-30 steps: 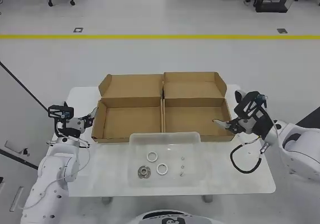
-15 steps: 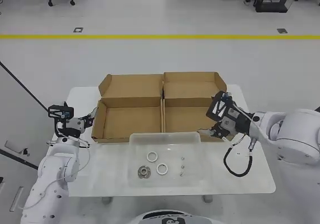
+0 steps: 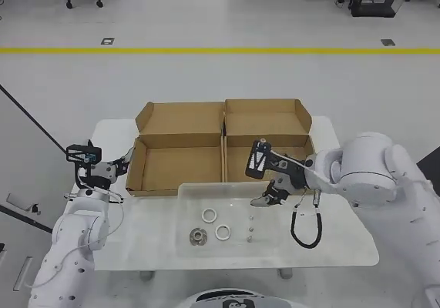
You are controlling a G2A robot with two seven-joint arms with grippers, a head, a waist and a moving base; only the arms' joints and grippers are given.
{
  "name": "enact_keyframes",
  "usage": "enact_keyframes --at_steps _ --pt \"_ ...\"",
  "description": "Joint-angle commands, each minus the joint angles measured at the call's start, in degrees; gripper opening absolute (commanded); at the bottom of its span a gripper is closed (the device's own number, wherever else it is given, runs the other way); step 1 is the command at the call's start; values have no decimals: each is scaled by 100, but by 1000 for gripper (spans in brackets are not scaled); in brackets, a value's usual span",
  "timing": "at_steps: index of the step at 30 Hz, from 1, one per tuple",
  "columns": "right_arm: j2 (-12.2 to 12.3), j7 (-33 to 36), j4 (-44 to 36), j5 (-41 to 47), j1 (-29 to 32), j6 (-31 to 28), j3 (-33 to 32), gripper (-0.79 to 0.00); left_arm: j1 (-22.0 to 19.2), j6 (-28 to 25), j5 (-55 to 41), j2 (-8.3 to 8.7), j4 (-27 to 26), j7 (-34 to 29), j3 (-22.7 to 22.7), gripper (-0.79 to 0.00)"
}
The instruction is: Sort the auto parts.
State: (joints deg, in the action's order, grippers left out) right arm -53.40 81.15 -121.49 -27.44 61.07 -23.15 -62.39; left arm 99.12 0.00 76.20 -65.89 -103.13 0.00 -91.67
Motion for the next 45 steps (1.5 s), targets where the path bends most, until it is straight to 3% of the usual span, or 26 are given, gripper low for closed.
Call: enact_keyframes --at_steps 1,12,26,35,45 --pt "71 -3 101 86 -208 -3 361 0 0 0 0 0 0 0 0 0" --pt "398 -188 677 618 -1389 -188 2069 0 0 0 0 0 0 0 0 0" --pt "630 -421 909 791 -2142 -420 3648 0 0 0 0 0 0 0 0 0" --pt "592 -766 1275 351 -2324 -764 4106 0 0 0 0 0 0 0 0 0" --pt "399 -1000 1473 177 -2282 -693 4238 0 0 0 0 0 0 0 0 0"
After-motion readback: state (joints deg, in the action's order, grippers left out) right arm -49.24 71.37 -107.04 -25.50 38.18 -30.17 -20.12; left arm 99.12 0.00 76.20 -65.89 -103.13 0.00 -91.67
